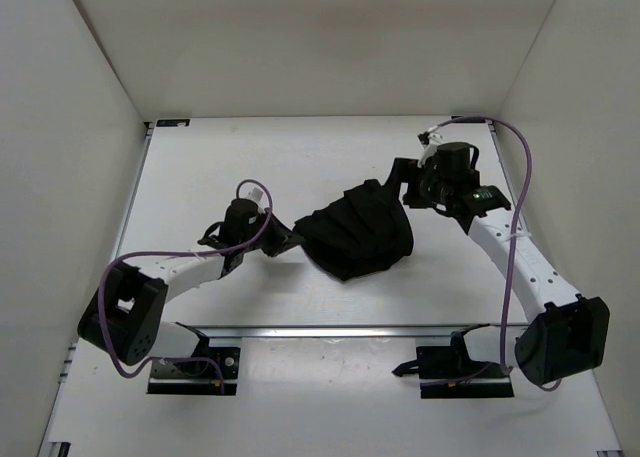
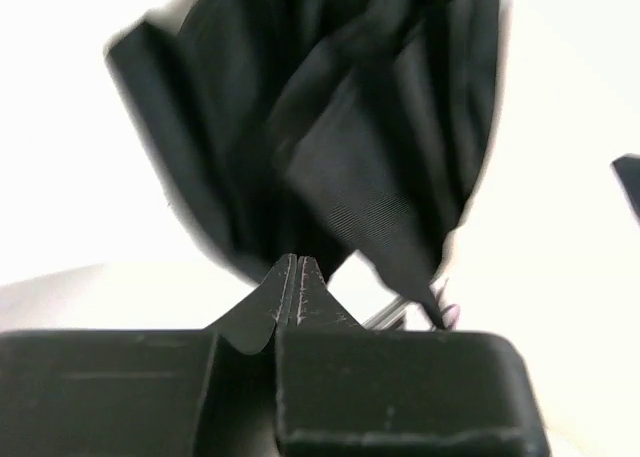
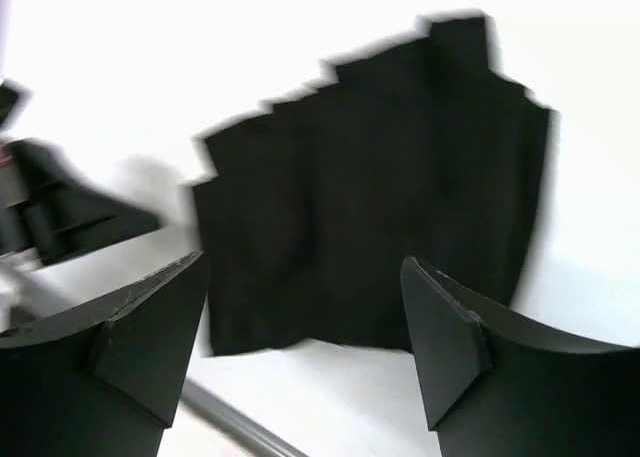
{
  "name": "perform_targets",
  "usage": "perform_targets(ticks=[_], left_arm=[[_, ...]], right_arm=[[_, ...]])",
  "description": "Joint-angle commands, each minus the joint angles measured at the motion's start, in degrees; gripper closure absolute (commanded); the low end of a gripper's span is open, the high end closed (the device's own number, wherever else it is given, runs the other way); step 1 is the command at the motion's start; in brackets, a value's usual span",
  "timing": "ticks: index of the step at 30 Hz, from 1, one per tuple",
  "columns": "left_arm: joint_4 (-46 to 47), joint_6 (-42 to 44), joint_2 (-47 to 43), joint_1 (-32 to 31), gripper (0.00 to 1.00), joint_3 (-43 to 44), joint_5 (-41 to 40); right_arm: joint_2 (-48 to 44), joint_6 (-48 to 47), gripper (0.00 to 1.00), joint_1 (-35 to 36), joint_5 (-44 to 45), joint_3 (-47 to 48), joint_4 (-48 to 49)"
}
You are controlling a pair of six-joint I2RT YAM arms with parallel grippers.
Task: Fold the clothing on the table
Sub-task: Fold the skirt
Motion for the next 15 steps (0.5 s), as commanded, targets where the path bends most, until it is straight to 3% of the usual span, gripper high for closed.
perform_targets(ticks=[1, 4, 7, 9, 15], left_arm=[[-3.4, 2.0, 1.6, -2.6, 1.00, -0.5, -1.5], [-4.2, 2.3, 4.4, -4.1, 1.00, 0.2, -1.8], [-1.9, 1.1, 6.4, -4.9, 1.00, -1.5, -0.3], [-0.8, 0.3, 8.2, -5.0, 1.00, -1.6, 0.1], [1.6, -0.8, 16.2, -6.3, 1.00, 1.6, 2.5]], right_arm=[[1.0, -4.4, 0.26, -1.0, 9.3, -3.8, -7.6], [2.5, -4.8, 0.39, 1.2, 11.8, -7.2, -5.5], [4.9, -4.3, 0.64, 2.8, 12.7, -9.6, -3.6], [6.5, -4.1, 0.75, 3.6, 12.6, -9.7, -2.6], [10.2, -3.9, 0.80, 7.7, 10.7, -7.6, 0.3]])
